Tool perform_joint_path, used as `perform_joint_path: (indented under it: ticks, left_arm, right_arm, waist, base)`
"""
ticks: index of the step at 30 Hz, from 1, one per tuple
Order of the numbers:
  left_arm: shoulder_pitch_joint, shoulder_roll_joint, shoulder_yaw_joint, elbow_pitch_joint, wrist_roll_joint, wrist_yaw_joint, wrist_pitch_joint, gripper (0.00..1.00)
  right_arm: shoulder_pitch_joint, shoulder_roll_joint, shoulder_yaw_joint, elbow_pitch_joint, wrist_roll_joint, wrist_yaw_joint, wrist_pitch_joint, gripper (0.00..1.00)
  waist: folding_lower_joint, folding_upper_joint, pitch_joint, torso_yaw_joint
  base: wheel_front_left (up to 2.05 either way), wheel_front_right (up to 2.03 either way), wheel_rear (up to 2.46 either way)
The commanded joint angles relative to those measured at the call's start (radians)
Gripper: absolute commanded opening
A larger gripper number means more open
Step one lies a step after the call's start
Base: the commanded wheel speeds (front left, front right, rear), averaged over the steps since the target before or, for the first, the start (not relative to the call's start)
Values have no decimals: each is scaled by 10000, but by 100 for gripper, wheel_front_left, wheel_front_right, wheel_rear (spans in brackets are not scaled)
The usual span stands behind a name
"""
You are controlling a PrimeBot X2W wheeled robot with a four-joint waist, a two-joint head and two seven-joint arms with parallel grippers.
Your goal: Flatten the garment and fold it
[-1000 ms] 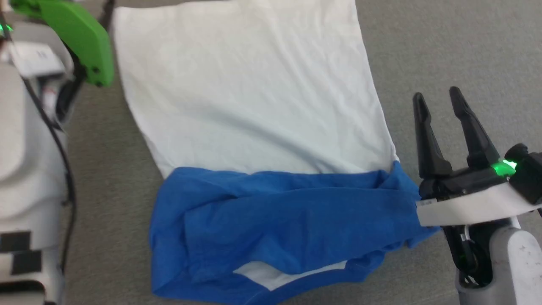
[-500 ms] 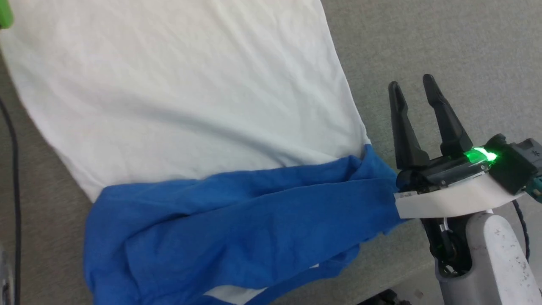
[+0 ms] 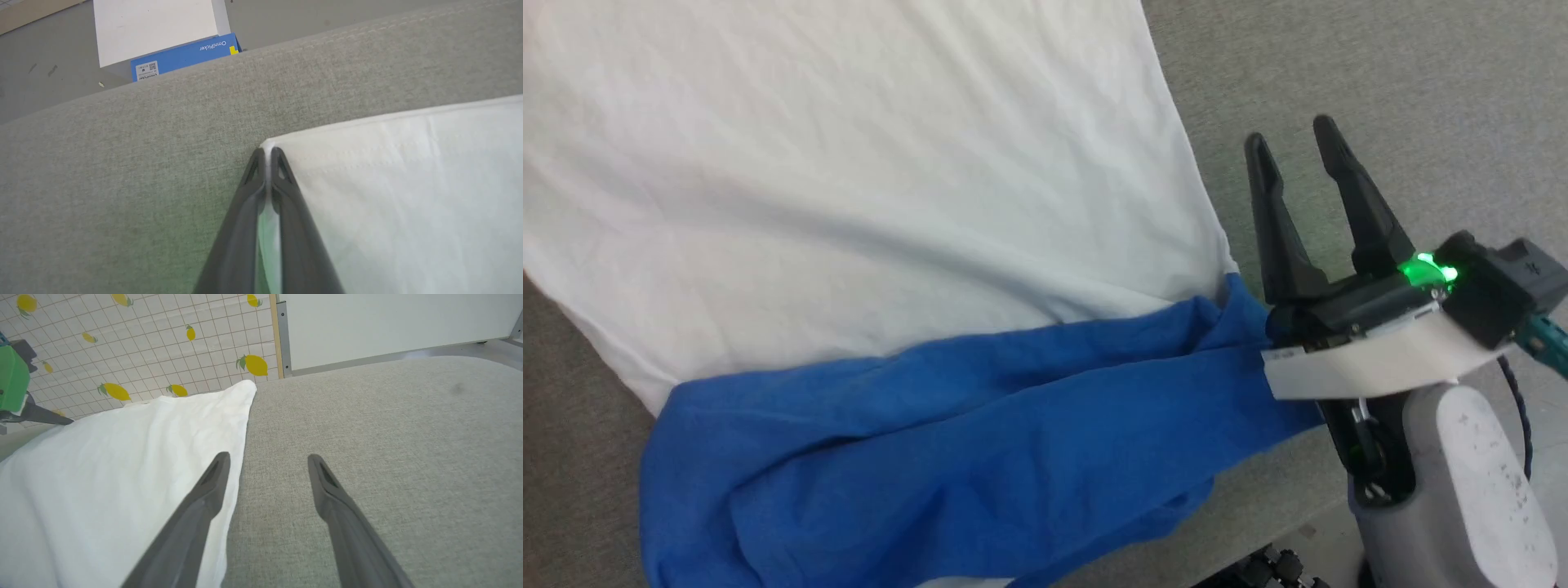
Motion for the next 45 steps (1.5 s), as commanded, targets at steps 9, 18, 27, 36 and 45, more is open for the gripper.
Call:
perform_joint_path:
  ticks: [9,18,27,36,45]
  left_arm:
    - [62,-293,-373,-156,-258,-342,-313,0]
    - [-863,-835,-1106,159,-242,-870,-1427,0]
    - [-1318,-1435,-1619,576,-381,-1148,-2110,0]
    - [-1564,-1679,-1809,930,-520,-1254,-2578,0]
    - [-1661,-1661,-1883,1173,-490,-1248,-3177,0]
  right_arm:
    - [-3215,-740,203,223,-134,-13,1586,100]
    - [-7924,-283,-1088,4158,248,-13,5167,100]
    - [-10080,-22,-2793,7285,-1132,-13,7730,100]
    - [-10904,22,-2680,8240,-2170,-13,9086,63]
    - [-10906,24,-2583,7953,-3134,-13,9476,0]
  waist:
    - [-1,0,145,470]
    - [-1,0,374,1397]
    - [-1,0,587,2222]
    - [-1,0,782,2521]
    - [-1,0,845,2555]
  base:
    - [0,0,0]
    - [0,0,0]
    - [0,0,0]
    - [0,0,0]
    - [0,0,0]
